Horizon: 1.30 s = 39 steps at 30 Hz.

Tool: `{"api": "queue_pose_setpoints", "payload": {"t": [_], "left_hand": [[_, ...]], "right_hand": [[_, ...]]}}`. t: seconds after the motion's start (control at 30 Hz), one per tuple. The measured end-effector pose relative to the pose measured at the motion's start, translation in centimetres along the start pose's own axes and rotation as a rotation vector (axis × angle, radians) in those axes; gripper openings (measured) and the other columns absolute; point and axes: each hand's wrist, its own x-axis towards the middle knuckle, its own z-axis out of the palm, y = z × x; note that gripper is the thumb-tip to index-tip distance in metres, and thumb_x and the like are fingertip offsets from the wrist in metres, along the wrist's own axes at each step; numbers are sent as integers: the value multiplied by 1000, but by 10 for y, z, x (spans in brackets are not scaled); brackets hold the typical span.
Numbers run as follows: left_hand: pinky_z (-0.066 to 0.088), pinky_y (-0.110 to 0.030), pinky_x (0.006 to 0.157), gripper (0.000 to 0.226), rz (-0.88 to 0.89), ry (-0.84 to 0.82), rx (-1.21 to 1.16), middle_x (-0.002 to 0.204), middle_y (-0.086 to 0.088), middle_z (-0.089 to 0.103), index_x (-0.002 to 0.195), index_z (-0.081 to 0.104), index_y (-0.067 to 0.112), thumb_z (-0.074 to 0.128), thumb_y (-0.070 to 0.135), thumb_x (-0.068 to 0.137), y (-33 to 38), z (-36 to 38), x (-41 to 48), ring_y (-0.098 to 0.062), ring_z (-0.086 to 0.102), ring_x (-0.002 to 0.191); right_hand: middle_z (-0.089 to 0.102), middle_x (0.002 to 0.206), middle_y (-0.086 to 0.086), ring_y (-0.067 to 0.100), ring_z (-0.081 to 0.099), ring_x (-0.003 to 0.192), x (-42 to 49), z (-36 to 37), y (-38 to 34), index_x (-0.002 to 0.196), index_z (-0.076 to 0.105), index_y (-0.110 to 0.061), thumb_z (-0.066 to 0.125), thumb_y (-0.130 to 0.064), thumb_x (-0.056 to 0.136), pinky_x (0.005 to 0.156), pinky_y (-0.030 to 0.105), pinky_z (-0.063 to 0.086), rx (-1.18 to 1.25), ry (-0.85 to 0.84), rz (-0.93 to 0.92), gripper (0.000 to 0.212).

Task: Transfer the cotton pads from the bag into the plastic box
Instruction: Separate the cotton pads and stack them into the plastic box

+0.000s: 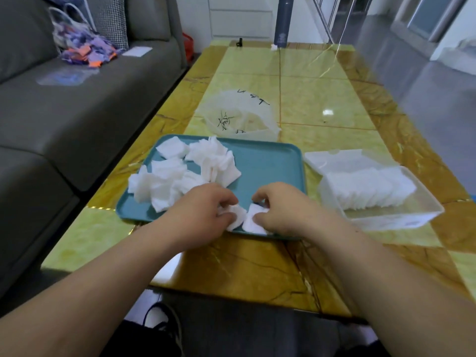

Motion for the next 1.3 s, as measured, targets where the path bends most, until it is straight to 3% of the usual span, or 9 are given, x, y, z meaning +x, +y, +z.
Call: {"api": "queue_pose_setpoints", "payload": {"t": [0.1, 0.2, 0.3, 0.4, 0.53, 0.7, 0.87, 1.07, 1.3], "left_hand": [[50, -31, 94, 52, -80, 8, 69, 121, 6, 57, 132, 60, 30, 74, 47, 85, 1, 4, 3, -16, 58, 109], [50, -30, 86, 62, -177, -66, 30, 125, 3, 60, 141, 53, 30, 74, 46, 85, 4, 3, 5, -17, 59, 106], [49, -26, 71, 56, -258, -119, -150, 112, 5, 63, 133, 58, 32, 80, 38, 82, 6, -2, 7, -14, 61, 95], [54, -28, 67, 24, -266, -73, -312, 93, 0, 69, 103, 71, 23, 80, 33, 83, 5, -3, 8, -14, 65, 83], [48, -17, 53, 18, -219, -10, -562, 85, -8, 72, 97, 73, 13, 79, 28, 88, 10, -10, 2, -11, 61, 69], [61, -30, 74, 14, -115, -69, -931, 97, -17, 74, 107, 76, 9, 71, 7, 94, 16, -17, -3, -20, 66, 76], [53, -31, 65, 18, -66, -87, -946, 87, -5, 74, 105, 72, 4, 77, 2, 88, 16, -15, -4, -13, 65, 76], [55, -27, 66, 11, -67, -43, -942, 104, -16, 75, 103, 78, 13, 72, 13, 95, 14, -11, -3, -14, 63, 80], [51, -28, 62, 12, -99, 47, -955, 80, -6, 72, 97, 76, 12, 81, 15, 87, 18, -8, -1, -10, 60, 65]], "right_hand": [[70, 93, -1, 19, 65, 87, -2, -3, 8, 97, 73, -20, 75, -22, 82, 62, 25, 46, 90, -5, 25, 15], [66, 86, -3, 15, 60, 77, -2, -2, 15, 86, 64, -23, 75, -22, 82, 57, 24, 40, 224, 68, 18, 12], [68, 85, -4, 14, 63, 77, -3, -3, 22, 93, 65, -21, 72, -16, 83, 65, 29, 49, 474, 189, 41, 13], [78, 96, 1, 21, 74, 91, -4, -3, 28, 99, 71, -23, 70, -10, 86, 85, 42, 61, 650, 194, 83, 19], [79, 88, 15, 18, 73, 73, -10, -3, 32, 90, 78, -8, 70, -5, 88, 69, 35, 61, 828, 223, 139, 9], [79, 98, 19, 19, 77, 76, -12, -5, 32, 97, 77, -2, 76, -10, 92, 73, 39, 67, 1027, 257, 141, 9], [79, 101, 19, 32, 78, 97, -15, -4, 24, 102, 76, -3, 74, -6, 93, 76, 37, 66, 1120, 180, 84, 10], [81, 105, 16, 35, 76, 105, -18, -2, 16, 112, 78, -8, 65, 1, 97, 92, 44, 63, 1190, 74, 9, 22], [80, 111, 16, 32, 74, 112, -22, -6, 11, 113, 81, -12, 49, 9, 98, 97, 42, 61, 1205, -87, -62, 41]]}}
